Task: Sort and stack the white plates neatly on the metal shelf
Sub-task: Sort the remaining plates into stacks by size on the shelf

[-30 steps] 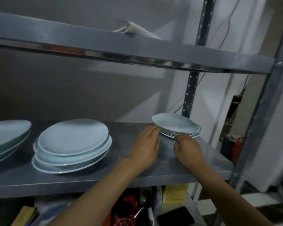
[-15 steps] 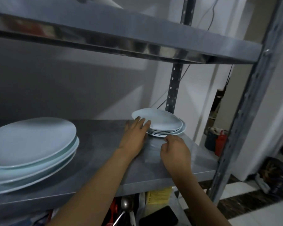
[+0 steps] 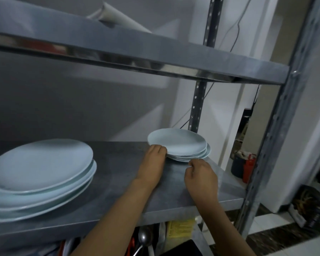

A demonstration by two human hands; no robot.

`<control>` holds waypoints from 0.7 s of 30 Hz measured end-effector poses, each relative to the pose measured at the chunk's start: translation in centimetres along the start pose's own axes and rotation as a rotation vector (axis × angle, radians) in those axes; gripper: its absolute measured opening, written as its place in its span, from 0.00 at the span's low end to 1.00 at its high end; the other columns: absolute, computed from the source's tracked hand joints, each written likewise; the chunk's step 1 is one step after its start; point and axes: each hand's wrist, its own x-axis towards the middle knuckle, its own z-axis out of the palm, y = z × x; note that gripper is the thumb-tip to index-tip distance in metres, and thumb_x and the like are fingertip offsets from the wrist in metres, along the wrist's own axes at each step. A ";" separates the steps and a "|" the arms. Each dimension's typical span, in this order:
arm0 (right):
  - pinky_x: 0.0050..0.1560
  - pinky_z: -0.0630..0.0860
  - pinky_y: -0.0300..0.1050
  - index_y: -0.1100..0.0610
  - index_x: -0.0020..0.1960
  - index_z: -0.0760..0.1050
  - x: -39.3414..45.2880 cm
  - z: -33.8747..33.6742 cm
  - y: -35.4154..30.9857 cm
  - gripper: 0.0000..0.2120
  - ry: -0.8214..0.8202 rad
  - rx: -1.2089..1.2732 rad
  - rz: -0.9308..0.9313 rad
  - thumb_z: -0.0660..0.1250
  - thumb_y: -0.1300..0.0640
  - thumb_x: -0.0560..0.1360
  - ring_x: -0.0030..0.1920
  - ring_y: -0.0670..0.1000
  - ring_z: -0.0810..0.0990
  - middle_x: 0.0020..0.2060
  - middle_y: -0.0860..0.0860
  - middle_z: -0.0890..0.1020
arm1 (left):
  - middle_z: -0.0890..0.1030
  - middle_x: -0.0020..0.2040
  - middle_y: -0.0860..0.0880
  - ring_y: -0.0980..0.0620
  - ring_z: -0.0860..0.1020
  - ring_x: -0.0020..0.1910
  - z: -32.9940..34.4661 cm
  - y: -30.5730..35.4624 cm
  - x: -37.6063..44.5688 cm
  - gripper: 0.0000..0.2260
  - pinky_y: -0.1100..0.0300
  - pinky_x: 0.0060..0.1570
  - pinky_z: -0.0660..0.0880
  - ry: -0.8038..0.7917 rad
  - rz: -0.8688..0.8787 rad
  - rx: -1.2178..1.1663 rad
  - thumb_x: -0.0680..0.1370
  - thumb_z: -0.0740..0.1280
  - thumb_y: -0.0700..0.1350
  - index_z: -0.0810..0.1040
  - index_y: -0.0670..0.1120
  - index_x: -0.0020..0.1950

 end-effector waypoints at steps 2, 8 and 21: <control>0.37 0.74 0.46 0.55 0.39 0.72 0.0 -0.2 -0.1 0.05 0.010 -0.010 0.001 0.60 0.60 0.73 0.38 0.50 0.74 0.36 0.48 0.75 | 0.78 0.40 0.44 0.46 0.76 0.41 -0.7 0.3 -0.1 0.11 0.62 0.41 0.68 0.008 -0.026 -0.040 0.64 0.72 0.29 0.76 0.41 0.40; 0.38 0.73 0.43 0.53 0.46 0.73 -0.2 -0.5 -0.3 0.04 0.045 0.039 0.039 0.60 0.58 0.75 0.38 0.49 0.76 0.40 0.50 0.77 | 0.77 0.46 0.43 0.49 0.73 0.48 -2.9 1.5 -0.2 0.11 0.63 0.50 0.68 0.097 0.048 -0.113 0.68 0.67 0.28 0.76 0.40 0.46; 0.56 0.77 0.50 0.35 0.72 0.53 -5.0 -4.6 -6.3 0.34 0.174 0.766 0.136 0.69 0.51 0.75 0.58 0.48 0.76 0.69 0.44 0.69 | 0.79 0.49 0.45 0.46 0.75 0.53 -13.1 2.4 -2.5 0.07 0.57 0.53 0.71 0.177 0.152 -0.008 0.78 0.61 0.39 0.78 0.39 0.50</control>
